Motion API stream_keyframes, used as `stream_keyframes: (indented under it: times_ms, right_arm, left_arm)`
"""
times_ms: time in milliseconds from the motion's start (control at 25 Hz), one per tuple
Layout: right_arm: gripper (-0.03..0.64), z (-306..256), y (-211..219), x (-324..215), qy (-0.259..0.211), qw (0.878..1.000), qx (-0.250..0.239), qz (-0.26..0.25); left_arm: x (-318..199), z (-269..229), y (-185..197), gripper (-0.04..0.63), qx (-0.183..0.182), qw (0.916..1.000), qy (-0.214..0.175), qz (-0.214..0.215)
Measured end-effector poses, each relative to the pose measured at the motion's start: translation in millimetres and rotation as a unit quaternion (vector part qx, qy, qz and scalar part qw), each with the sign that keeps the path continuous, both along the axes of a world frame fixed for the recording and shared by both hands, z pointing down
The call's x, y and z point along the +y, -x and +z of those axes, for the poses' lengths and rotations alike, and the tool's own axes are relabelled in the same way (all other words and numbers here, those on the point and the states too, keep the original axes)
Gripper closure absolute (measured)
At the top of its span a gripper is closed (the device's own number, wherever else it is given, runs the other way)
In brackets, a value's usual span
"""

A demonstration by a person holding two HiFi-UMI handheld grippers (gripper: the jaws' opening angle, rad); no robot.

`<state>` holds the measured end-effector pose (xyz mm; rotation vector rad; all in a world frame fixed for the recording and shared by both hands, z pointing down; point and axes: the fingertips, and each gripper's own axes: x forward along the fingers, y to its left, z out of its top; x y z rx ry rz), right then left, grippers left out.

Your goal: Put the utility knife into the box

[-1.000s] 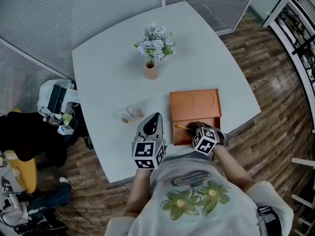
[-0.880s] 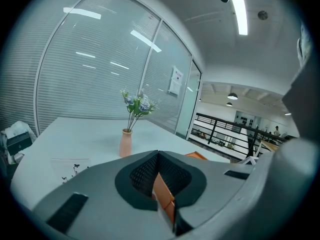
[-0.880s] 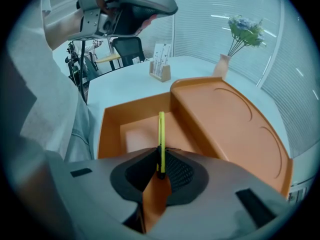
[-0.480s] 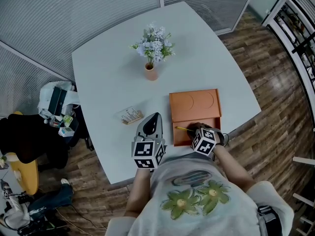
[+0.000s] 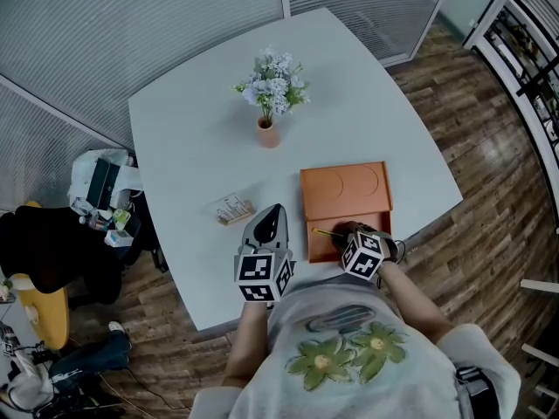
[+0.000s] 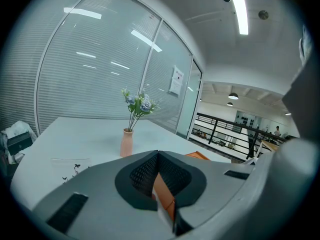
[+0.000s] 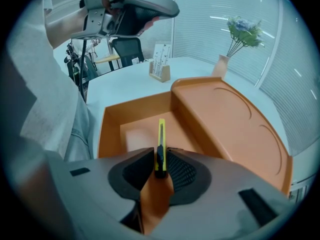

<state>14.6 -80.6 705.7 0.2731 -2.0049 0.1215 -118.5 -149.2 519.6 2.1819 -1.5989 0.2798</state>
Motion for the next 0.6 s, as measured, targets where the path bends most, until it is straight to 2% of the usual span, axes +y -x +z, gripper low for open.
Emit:
stream_keyframes:
  times_ms: [320,600]
  right_arm:
    - [0.526,-12,2,-2,-0.012,1.000,-0.013,0.008]
    - [0.526,-47,10,-11,-0.026,0.995,-0.078,0.051]
  left_arm:
    - [3,-3,-1,0.595,0.000,1.0000,-0.002,0.000]
    - [5,-4,-1,0.594,0.000,1.0000,-0.005,0.002]
